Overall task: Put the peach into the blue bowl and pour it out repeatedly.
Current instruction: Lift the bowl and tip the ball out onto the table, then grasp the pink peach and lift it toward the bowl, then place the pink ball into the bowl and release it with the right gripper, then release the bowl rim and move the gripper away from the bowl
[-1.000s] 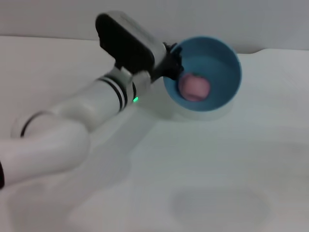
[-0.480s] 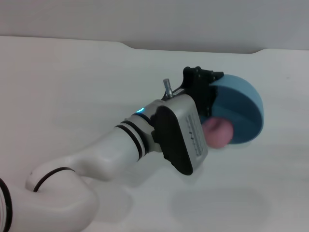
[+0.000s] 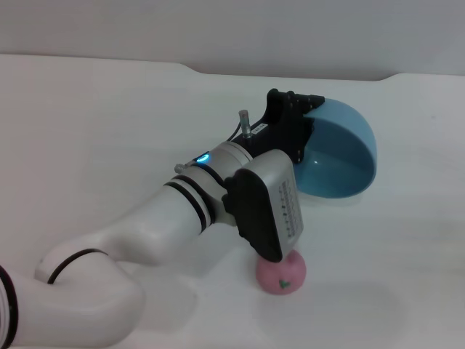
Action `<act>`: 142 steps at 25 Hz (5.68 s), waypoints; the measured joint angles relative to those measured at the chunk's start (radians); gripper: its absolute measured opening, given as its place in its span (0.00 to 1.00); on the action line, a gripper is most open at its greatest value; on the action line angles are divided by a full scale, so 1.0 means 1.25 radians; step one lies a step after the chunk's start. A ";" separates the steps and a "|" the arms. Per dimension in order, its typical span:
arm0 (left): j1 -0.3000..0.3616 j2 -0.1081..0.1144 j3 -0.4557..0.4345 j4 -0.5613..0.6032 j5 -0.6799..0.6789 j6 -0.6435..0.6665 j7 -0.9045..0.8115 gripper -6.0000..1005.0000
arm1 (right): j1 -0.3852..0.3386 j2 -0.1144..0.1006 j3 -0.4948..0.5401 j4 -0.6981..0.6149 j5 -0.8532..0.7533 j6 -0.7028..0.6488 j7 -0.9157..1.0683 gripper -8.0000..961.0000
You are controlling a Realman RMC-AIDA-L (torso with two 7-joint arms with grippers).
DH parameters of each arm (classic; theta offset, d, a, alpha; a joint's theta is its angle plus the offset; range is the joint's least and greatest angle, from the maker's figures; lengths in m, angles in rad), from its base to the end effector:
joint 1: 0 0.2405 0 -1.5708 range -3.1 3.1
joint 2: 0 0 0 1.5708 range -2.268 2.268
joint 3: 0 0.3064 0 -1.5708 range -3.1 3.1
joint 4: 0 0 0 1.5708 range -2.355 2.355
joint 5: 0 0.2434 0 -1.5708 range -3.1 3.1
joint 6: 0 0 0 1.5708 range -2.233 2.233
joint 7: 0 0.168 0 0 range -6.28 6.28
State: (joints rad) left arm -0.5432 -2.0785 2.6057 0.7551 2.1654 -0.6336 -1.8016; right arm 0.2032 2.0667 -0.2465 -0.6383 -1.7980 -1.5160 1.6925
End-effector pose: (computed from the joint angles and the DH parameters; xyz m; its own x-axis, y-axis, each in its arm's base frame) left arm -0.2012 0.3833 -0.2128 0.8033 -0.5396 -0.2521 -0.4901 -0.3585 -0.7945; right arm 0.4559 0.2857 0.0549 0.1381 -0.3983 -0.9068 -0.9685 -0.2459 -0.0395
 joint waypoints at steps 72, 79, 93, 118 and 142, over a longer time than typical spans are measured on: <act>-0.037 0.018 -1.145 0.209 0.179 1.462 -0.645 0.00 | 0.317 -0.001 -0.843 0.034 -0.132 0.278 0.106 0.34; -0.052 0.017 -1.088 0.188 0.175 1.454 -0.650 0.00 | 0.211 -0.009 -0.604 -0.069 -0.132 0.229 0.105 0.10; -0.190 0.006 -0.697 0.092 0.085 1.363 -0.782 0.00 | 0.205 0.000 -0.461 -0.262 -0.120 -0.017 0.082 0.06; -0.221 0.005 -0.648 0.099 0.031 1.376 -0.800 0.00 | 0.294 0.004 -0.728 -0.247 -0.252 -0.021 0.169 0.13; -0.223 0.002 -0.580 0.080 0.029 1.315 -0.797 0.00 | 0.211 0.003 -0.515 -0.239 -0.082 0.144 0.134 0.50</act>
State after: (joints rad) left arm -0.8223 -2.0758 1.8810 0.8547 2.2012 1.0101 -2.7983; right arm 0.4668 2.0709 -0.8898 -0.9372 -1.9010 -1.3358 1.8603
